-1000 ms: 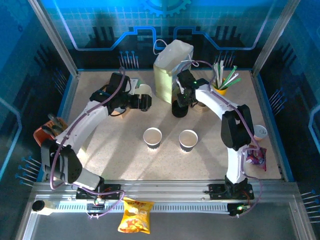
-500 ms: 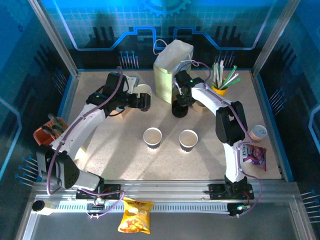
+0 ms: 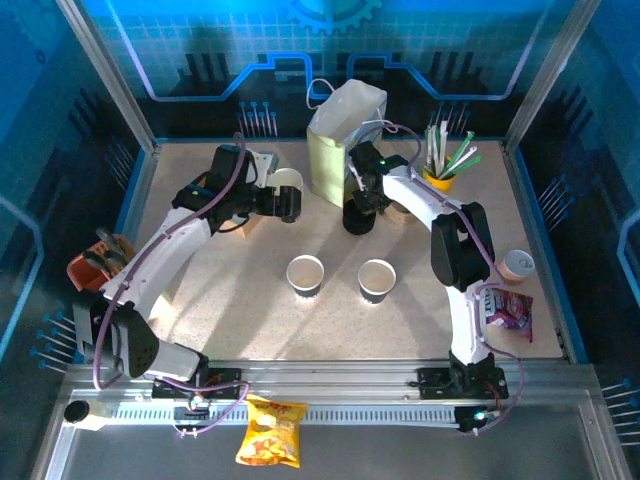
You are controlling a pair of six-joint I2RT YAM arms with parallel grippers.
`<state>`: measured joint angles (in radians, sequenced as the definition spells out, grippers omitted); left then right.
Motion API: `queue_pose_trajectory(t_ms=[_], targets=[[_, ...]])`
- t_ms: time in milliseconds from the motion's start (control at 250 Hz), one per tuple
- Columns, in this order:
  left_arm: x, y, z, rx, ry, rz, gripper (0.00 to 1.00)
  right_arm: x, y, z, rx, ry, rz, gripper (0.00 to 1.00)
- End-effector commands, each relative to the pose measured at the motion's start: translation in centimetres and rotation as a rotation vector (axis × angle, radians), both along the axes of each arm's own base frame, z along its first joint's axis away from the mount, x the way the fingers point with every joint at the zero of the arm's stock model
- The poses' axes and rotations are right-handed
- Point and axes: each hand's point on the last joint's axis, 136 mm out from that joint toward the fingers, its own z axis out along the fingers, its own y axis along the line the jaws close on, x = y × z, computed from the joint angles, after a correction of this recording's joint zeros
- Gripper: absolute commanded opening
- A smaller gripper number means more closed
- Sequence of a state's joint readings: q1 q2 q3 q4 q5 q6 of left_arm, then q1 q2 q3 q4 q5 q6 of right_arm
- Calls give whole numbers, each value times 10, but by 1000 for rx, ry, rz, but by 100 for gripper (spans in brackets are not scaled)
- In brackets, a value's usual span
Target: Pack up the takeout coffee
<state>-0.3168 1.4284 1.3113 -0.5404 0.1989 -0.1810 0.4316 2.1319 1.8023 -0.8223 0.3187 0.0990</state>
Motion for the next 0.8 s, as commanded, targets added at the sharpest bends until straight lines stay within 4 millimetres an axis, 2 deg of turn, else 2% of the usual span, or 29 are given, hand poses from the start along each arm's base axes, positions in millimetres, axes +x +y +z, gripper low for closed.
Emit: queue_pose_trajectory(t_ms=[0, 236, 575, 675, 799], targets=[[-3, 1, 1, 10, -17, -14, 86, 0, -2, 4, -16, 1, 7, 14], [-3, 2, 3, 11, -24, -13, 86, -4, 1, 28, 35, -40, 5, 14], [-3, 1, 11, -11, -43, -5, 86, -23, 3, 56, 212, -58, -24, 13], [-4, -3, 20, -62, -54, 1, 85, -32, 9, 72, 332, -72, -37, 12], [-9, -16, 47, -211, -82, -1, 85, -49, 25, 113, 589, -103, -45, 11]])
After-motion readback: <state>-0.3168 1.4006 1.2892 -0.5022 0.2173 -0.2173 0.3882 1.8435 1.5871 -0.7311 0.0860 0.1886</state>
